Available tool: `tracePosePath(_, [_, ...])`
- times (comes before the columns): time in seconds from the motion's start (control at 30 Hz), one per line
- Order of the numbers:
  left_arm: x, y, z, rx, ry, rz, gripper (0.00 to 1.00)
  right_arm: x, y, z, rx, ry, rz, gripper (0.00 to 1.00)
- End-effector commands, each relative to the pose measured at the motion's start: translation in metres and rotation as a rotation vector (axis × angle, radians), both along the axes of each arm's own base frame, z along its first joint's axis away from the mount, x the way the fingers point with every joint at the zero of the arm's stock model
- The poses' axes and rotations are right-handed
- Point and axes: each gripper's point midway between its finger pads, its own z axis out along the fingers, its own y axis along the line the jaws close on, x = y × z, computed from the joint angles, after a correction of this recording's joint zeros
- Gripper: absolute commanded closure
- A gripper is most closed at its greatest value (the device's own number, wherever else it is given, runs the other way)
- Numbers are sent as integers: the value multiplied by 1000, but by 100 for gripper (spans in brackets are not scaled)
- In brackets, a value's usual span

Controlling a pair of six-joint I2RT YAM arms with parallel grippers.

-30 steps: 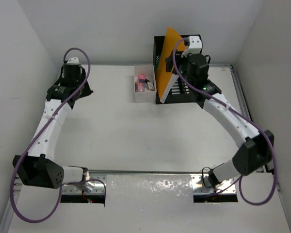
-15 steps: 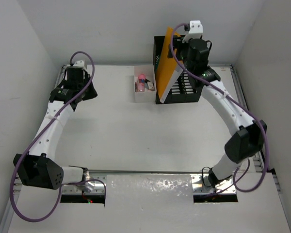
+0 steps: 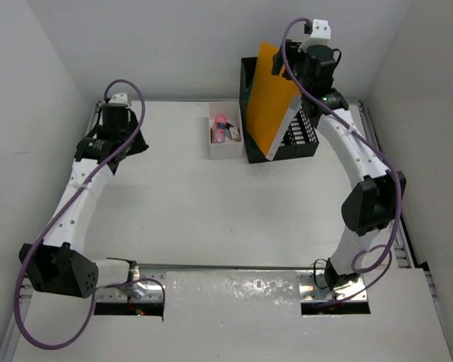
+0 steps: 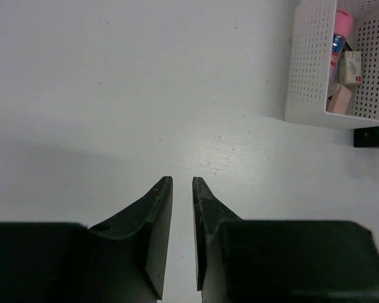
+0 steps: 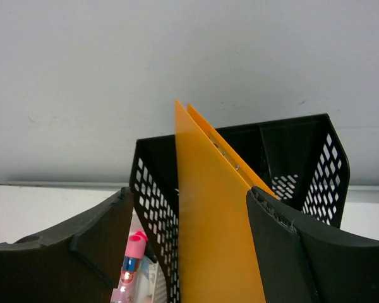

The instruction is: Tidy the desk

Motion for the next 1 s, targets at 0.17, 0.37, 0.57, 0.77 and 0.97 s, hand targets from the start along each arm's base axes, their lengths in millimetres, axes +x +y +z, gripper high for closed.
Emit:
tracePosePath(0.17, [6, -1, 13, -24, -64, 14, 83, -31, -8, 88, -21, -164, 22, 29])
tracePosePath(0.37, [7, -1, 11, -22, -61, 19, 83, -42, -33, 74, -96, -124, -69, 28])
tracePosePath(0.57, [6, 1, 7, -18, -51, 28, 83, -35, -25, 43, -44, -59, -10, 28])
tracePosePath(0.77, [3, 6, 9, 0, -49, 46, 83, -17, -27, 13, 41, 2, 17, 29])
tracePosePath(0.97, [-1, 10, 10, 16, -47, 63, 83, -1, -11, -1, 135, 29, 114, 31])
